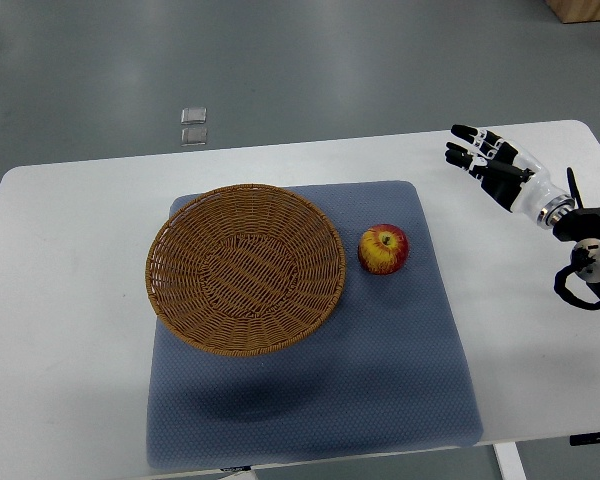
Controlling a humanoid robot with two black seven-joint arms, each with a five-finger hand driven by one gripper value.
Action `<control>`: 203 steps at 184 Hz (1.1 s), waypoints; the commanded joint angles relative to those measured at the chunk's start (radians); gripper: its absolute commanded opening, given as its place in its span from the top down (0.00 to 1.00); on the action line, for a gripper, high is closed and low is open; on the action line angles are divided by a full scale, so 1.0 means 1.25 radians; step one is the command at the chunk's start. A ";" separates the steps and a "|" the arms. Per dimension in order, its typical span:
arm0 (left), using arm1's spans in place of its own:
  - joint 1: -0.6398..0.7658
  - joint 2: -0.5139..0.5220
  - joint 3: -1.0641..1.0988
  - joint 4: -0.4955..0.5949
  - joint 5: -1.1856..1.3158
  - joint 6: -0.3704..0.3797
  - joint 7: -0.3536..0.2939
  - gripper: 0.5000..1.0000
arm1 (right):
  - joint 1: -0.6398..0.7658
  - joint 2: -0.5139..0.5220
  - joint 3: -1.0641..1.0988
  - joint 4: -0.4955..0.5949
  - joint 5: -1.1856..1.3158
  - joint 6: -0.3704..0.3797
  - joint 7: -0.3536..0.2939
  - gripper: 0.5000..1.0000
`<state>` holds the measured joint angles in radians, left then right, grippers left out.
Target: Place red apple in basket with right hand
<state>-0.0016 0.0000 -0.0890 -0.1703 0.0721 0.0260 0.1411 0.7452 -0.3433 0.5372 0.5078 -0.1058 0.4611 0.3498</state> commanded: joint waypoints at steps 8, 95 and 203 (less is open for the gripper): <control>0.000 0.000 0.000 0.000 0.000 0.000 0.000 0.00 | -0.002 -0.004 -0.001 0.000 -0.001 0.012 -0.001 0.15; 0.000 0.000 0.000 0.000 0.000 0.000 0.000 0.00 | -0.010 -0.010 0.001 0.000 0.001 0.009 0.000 0.16; 0.000 0.000 0.000 0.000 0.000 0.000 0.000 0.00 | -0.005 -0.036 -0.009 0.044 -0.157 0.024 0.015 0.17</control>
<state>-0.0016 0.0000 -0.0890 -0.1703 0.0721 0.0260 0.1411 0.7346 -0.3734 0.5300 0.5308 -0.2008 0.4947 0.3581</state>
